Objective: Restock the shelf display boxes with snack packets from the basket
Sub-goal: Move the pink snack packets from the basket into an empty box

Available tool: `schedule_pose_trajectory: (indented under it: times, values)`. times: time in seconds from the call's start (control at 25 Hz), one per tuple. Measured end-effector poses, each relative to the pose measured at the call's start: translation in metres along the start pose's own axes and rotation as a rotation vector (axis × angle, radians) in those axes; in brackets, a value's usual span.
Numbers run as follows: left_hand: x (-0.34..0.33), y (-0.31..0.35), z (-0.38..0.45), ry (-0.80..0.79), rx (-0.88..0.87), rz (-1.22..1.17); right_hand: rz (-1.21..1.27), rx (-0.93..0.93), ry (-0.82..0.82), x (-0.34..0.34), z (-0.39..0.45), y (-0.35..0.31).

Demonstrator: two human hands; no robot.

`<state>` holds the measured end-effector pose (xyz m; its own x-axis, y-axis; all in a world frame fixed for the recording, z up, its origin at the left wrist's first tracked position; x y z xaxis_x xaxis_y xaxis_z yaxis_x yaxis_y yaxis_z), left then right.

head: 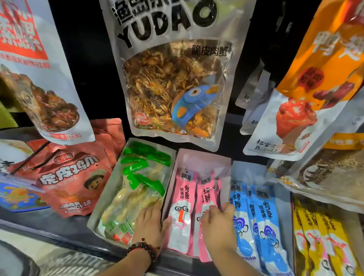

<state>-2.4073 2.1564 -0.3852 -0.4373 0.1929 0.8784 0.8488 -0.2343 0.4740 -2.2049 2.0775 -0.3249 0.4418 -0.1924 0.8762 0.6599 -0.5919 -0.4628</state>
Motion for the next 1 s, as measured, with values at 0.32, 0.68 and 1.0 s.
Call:
schedule_pose_trajectory:
  times: [0.32,0.68,1.0]
  values:
    - [-0.001,0.000,0.000,-0.009,-0.008,0.014,-0.831,0.347,-0.180,-0.037,-0.009,-0.012]
    - [0.002,0.003,-0.002,-0.015,-0.013,0.002,-0.783,0.375,-0.159,-0.033,0.001,0.000]
    - [0.008,0.008,-0.006,-0.099,0.059,-0.027,-0.573,0.422,-0.055,0.001,-0.008,0.000]
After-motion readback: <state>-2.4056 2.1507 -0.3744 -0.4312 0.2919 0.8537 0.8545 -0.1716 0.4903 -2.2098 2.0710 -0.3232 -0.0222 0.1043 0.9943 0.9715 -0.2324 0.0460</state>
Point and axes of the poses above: each hand's wrist, its own z-axis towards the middle knuckle, its own x-axis out of the back of the hand, y = z × x, the point moved 10 cm from there along z, towards the middle knuckle, and after that the axes turned 1 degree about -x, right-handed, at the moved point
